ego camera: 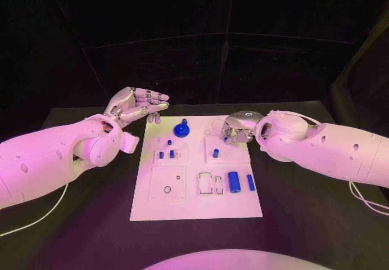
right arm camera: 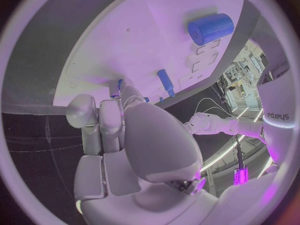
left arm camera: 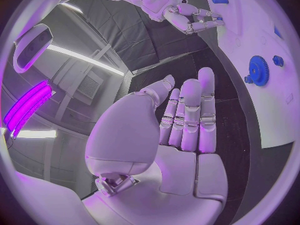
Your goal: Assemble the parts on the task board
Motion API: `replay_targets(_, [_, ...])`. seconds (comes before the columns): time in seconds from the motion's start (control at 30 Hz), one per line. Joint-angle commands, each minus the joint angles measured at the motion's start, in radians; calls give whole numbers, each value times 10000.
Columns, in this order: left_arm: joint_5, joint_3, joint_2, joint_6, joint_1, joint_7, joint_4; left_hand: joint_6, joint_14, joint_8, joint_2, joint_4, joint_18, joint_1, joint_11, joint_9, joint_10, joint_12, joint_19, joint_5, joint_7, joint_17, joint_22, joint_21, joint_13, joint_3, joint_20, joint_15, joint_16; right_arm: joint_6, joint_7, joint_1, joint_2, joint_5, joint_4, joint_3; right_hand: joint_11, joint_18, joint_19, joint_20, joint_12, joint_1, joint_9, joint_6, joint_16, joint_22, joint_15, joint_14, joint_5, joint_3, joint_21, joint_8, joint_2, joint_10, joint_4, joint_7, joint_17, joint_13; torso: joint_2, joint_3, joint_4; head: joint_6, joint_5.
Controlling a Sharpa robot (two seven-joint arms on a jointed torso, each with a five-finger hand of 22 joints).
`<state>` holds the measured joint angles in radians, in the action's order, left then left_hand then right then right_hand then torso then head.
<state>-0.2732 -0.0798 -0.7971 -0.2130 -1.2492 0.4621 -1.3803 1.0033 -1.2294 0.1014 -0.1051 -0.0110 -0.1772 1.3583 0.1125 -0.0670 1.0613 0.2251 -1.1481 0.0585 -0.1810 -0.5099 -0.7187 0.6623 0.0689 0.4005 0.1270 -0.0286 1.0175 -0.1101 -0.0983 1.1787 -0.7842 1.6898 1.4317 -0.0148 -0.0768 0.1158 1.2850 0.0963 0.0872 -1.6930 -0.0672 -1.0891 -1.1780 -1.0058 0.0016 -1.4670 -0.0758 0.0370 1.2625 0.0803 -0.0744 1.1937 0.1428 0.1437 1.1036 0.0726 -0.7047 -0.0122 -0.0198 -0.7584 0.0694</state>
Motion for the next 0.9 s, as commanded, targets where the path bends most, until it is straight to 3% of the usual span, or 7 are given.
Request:
replay_targets(0.03, [276, 9, -5, 53, -10, 51, 3, -6, 74, 13, 61, -1, -60, -39, 32, 10, -35, 55, 55, -30, -66, 5, 10, -34, 3, -53, -2, 16, -59, 223, -195, -72, 4, 199, -9, -59, -5, -59, 52, 21, -87, 78, -3, -90, -57, -41, -99, -296, 75, 273, 83, -83, 110, 97, -32, 14, -17, -45, -4, 1, 3, -18, 8])
replay_targets(0.17, [331, 9, -14, 66, -10, 27, 11, -14, 75, 11, 62, -3, -60, -36, 34, 10, -44, 55, 54, -30, -69, 11, 14, -38, 2, -55, -1, 14, -61, 35, -186, -74, -53, 192, 75, -58, -2, -62, 42, 24, -131, 156, -1, -119, -70, -78, -99, -285, 81, 586, 118, -111, 210, 132, -79, 14, -28, -68, 6, 3, -1, -24, 20])
replay_targets(0.37, [361, 9, -16, 84, -10, 3, 25, -47, 80, 3, 62, 4, -57, -52, 53, 12, -83, 57, 52, -33, -90, 31, 31, -60, -1, -79, 7, 2, -70, -502, -166, -74, -241, -205, 350, -56, -18, -60, 9, 38, -202, 633, 3, -124, -82, -140, -87, -261, 99, 1422, 183, -144, 619, 144, -88, 30, -90, -77, 14, -3, 2, -12, 17])
replay_targets(0.47, [365, 9, -13, 87, -10, 1, 28, -54, 80, 2, 62, 9, -56, -60, 57, 13, -92, 58, 52, -33, -94, 35, 35, -65, -1, -88, 10, -2, -71, -775, -197, -74, -311, -265, 463, -54, -18, -60, 9, 38, -202, 633, 3, -124, -82, -140, -87, -261, 99, 1422, 183, -144, 619, 144, -88, 30, -90, -77, 13, -2, 6, -13, 26])
replay_targets(0.5, [367, 9, -10, 74, -10, 2, 31, -54, 80, 2, 62, 9, -56, -60, 57, 13, -92, 58, 52, -33, -94, 35, 35, -65, -1, -88, 10, -2, -71, -922, -231, -73, -343, -284, 510, -53, -21, -73, -2, 51, -198, 947, -4, -155, -112, -181, -79, -253, 104, 2118, 224, -128, 883, 163, -161, 19, -117, -72, 18, -3, 4, -21, 38])
replay_targets(0.67, [370, 9, -6, 23, -10, 7, 48, -158, 78, -27, 58, 12, -53, -75, 92, 19, -207, 54, 41, -32, -131, 52, 67, -102, -9, -138, 29, -28, -69, -1385, -356, -71, -457, -332, 652, -50, -19, -64, -6, 45, -205, 1055, 2, -130, -130, -194, -78, -253, 103, 2358, 235, -144, 1005, 149, -215, 38, -117, -74, 13, -4, 8, -8, 31])
replay_targets(0.9, [373, 9, 0, 2, -10, 9, 50, -195, 80, -32, 61, 8, -53, -70, 105, 18, -254, 58, 35, -31, -143, 67, 80, -116, -9, -156, 37, -37, -71, -1758, -423, -70, -635, -448, 853, -45, -30, -62, -26, 55, -193, 1610, -3, -139, -168, -223, -66, -239, 118, 3379, 268, -138, 1397, 161, -452, 54, -165, -67, 28, 8, 15, -32, 0])
